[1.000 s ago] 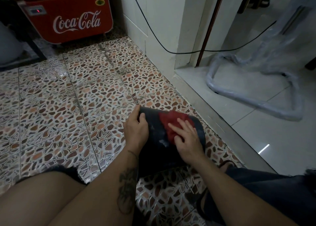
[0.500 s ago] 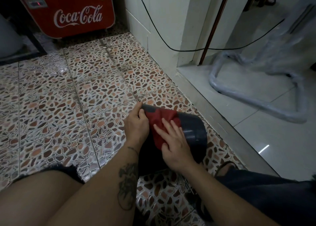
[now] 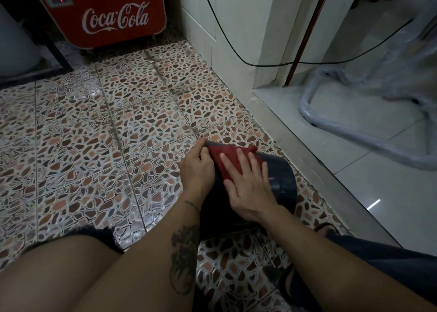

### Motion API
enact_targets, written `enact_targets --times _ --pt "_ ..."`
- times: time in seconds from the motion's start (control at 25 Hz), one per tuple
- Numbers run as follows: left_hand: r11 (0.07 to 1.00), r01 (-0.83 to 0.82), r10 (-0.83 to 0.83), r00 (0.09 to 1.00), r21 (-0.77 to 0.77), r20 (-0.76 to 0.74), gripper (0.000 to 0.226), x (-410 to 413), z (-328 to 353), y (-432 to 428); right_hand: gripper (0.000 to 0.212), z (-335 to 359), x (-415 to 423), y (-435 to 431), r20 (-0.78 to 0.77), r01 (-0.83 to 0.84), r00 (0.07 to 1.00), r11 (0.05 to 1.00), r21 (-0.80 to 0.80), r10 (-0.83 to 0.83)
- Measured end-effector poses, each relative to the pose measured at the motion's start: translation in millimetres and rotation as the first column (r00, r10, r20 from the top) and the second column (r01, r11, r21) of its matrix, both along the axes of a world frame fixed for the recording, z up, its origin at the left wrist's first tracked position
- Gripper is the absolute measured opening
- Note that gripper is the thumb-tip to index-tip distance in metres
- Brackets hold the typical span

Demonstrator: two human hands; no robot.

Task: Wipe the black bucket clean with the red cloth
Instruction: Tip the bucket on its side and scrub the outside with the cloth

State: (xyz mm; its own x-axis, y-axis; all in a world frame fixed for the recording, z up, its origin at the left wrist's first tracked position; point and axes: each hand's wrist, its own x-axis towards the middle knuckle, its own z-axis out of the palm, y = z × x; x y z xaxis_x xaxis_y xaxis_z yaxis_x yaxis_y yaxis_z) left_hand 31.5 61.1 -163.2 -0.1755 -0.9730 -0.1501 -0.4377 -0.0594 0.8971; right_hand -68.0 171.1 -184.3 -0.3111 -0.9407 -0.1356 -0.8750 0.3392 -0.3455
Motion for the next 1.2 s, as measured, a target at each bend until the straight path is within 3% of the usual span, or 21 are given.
enact_targets --times 0.28,0.56,0.68,0.8,0.92,1.04,1.2 --pt "1.000 -0.015 0.015 0.999 0.002 -0.032 0.040 -4 0 3 0.065 2 -45 -65 0.064 0.199 0.974 0.958 0.205 -0.216" --pt "0.999 -0.033 0.033 0.999 0.034 -0.001 0.042 -9 1 -2 0.069 -12 -89 -6 0.031 0.367 0.921 0.890 0.271 -0.389" --pt "0.997 -0.043 0.044 0.999 0.071 -0.014 0.041 -12 3 -6 0.064 0 -45 12 0.117 0.264 0.950 0.947 0.182 -0.288" --pt "0.993 -0.062 0.069 0.995 0.103 -0.075 0.040 -14 1 -9 0.064 23 -19 3 0.191 0.056 0.981 0.996 -0.064 -0.043" --pt "0.991 -0.068 0.083 0.989 0.114 -0.126 0.039 -13 0 -5 0.058 25 -24 -9 0.060 -0.055 0.996 0.990 -0.132 0.063" --pt "0.993 -0.074 0.085 0.988 0.096 -0.126 0.038 -15 -1 -5 0.064 0 -23 -3 -0.019 -0.070 0.997 0.995 -0.068 0.069" --pt "0.993 -0.084 0.092 0.991 0.080 -0.101 0.038 -21 -2 -6 0.064 -11 -38 -17 0.016 0.092 0.996 0.991 -0.101 -0.091"
